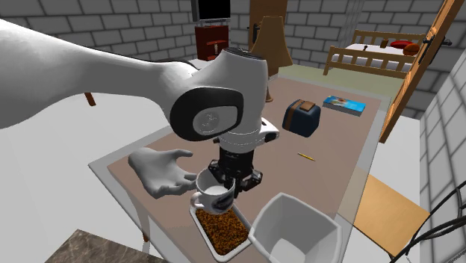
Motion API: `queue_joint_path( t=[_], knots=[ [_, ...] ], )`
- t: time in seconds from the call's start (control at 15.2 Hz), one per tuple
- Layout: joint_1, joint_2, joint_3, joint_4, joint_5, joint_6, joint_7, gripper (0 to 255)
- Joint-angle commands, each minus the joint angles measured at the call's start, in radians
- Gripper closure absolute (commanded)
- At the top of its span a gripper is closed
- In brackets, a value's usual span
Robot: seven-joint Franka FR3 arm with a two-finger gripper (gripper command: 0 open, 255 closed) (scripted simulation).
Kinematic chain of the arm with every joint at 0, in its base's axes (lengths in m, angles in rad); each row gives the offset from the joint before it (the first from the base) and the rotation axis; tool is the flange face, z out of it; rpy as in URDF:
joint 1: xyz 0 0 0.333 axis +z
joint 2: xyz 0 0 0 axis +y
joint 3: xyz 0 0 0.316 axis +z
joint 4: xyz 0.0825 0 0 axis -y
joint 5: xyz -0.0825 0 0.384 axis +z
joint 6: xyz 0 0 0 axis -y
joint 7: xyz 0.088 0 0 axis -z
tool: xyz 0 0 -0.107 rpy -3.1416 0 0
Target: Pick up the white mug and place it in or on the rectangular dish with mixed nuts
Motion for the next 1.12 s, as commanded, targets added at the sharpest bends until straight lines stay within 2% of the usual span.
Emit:
queue_joint_path(
  t=[0.0,1.06],
  knots=[
    [-0.016,-0.044,-0.010,-0.039,-0.023,-0.001,-0.015,255],
    [-0.014,0.043,-0.035,-0.181,0.009,0.220,-0.049,255]
  ],
)
